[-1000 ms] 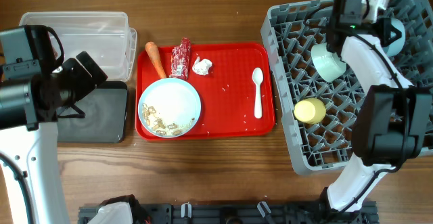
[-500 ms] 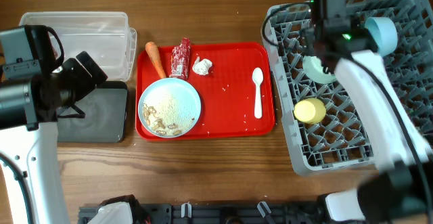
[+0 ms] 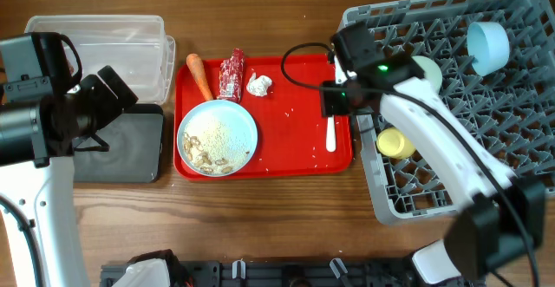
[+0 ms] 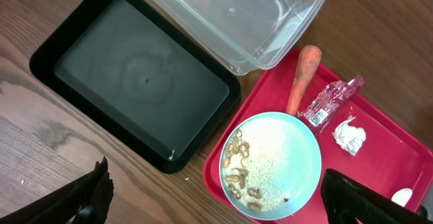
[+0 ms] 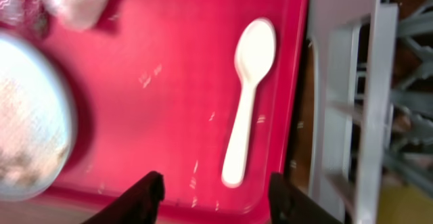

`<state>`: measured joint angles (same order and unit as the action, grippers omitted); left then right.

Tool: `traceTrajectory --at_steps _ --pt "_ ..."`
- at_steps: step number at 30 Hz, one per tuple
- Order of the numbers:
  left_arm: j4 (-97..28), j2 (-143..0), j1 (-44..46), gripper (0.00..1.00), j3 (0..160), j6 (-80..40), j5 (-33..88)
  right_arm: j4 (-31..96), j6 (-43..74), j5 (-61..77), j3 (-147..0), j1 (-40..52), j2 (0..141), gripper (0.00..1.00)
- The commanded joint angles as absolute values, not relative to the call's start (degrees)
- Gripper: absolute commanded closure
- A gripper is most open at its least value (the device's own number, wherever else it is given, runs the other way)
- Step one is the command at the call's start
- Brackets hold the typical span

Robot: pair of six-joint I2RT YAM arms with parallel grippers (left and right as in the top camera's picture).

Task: Sort waste into correct bins and load items into the dishwasher rack
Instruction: 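Grasp the white spoon on the red tray with the right gripper, then insert the white spoon upright into the rack, release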

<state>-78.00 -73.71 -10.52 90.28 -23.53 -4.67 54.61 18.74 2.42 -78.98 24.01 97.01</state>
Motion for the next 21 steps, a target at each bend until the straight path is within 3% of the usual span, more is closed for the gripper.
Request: traceTrajectory --at_steps 1,9,11,14,17,21 --pt "-77.8 -73.9 -10.6 0.0 90.9 -24.5 -5.2 51.6 24.2 2.4 -78.7 23.8 104.6 0.53" --pt "-77.8 -73.9 -10.6 0.0 90.9 -24.5 -5.2 49.6 27.2 2.7 -78.7 23.8 119.6 0.49" --pt "-77.8 -73.9 -10.6 0.0 90.9 -24.5 -5.2 49.1 27.1 2.7 -78.7 23.8 120.6 0.61" --pt "-77.8 -73.9 -10.6 0.0 90.9 -24.5 -5.2 49.3 25.5 3.1 -78.9 23.8 119.0 0.89" --pt "-77.8 -73.9 -10.6 0.0 90.9 -24.5 -5.2 49.8 24.1 3.1 -79.4 23.8 114.5 0.95" --pt "-77.8 -73.9 -10.6 0.0 90.9 -24.5 -5.2 50.2 22.7 2.2 -79.5 23.7 103.5 0.96"
